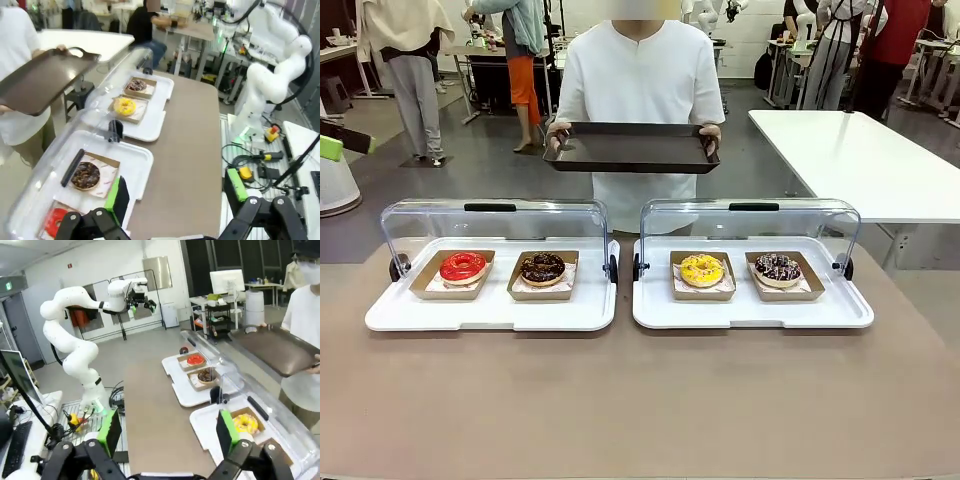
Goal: Provide the desired donut to the person.
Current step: Pick up and lift the Paper togo box containing the Donut pointed at by the person.
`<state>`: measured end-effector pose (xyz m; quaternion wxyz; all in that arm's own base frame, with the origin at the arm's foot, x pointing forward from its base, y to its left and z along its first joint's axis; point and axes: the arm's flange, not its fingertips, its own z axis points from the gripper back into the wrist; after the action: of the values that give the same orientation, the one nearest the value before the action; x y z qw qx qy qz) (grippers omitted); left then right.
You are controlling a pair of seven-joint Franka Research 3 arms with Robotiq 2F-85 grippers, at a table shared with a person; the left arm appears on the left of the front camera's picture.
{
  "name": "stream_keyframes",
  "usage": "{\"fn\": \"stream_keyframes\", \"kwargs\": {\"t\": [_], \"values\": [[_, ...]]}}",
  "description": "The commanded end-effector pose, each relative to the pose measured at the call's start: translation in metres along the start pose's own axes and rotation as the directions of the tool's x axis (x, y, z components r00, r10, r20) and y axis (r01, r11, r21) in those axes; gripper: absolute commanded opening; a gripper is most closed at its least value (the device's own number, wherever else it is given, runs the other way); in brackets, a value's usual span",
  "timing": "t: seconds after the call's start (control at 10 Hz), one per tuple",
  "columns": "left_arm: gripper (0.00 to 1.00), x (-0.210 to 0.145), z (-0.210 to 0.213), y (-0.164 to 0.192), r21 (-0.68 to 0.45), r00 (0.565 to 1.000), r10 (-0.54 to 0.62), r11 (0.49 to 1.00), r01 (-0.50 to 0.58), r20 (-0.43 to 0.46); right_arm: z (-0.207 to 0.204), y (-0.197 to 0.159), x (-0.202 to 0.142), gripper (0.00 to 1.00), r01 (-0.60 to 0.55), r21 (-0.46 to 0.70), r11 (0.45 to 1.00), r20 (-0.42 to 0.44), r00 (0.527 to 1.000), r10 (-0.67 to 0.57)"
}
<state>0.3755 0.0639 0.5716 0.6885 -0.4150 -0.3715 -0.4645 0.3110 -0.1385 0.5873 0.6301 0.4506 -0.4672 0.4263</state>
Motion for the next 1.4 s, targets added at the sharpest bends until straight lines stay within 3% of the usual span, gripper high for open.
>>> {"fn": "stream_keyframes", "kwargs": {"t": [0.0, 0.4, 0.7, 0.9, 1.2, 1.3], "values": [[1.0, -0.005, 0.017, 0.01, 0.032, 0.999, -0.033, 0.999, 0.032, 0.023, 0.008, -0.021, -0.002, 1.0, 0.033, -0.022, 0.999, -0.033, 0.999, -0.033], [1.0, -0.016, 0.044, 0.02, 0.103, 0.999, -0.039, 0.994, 0.041, -0.017, 0.025, -0.041, -0.003, 1.0, 0.076, -0.099, 0.992, -0.097, 0.992, -0.086], [1.0, -0.034, 0.044, 0.019, 0.121, 0.997, -0.001, 0.993, 0.01, -0.075, 0.024, -0.05, -0.008, 1.0, 0.09, -0.186, 0.979, -0.22, 0.967, -0.13], [1.0, -0.031, 0.049, 0.031, 0.119, 0.994, 0.01, 0.993, 0.003, -0.106, 0.024, -0.051, -0.008, 1.0, 0.087, -0.206, 0.975, -0.204, 0.97, -0.13], [1.0, -0.038, 0.047, 0.02, 0.123, 0.99, 0.007, 0.992, 0.01, -0.138, 0.025, -0.048, -0.007, 1.0, 0.077, -0.196, 0.978, -0.211, 0.97, -0.119], [1.0, -0.036, 0.047, 0.026, 0.132, 0.995, 0.036, 0.991, -0.024, -0.09, 0.024, -0.047, -0.007, 1.0, 0.078, -0.196, 0.977, -0.21, 0.97, -0.12]]}}
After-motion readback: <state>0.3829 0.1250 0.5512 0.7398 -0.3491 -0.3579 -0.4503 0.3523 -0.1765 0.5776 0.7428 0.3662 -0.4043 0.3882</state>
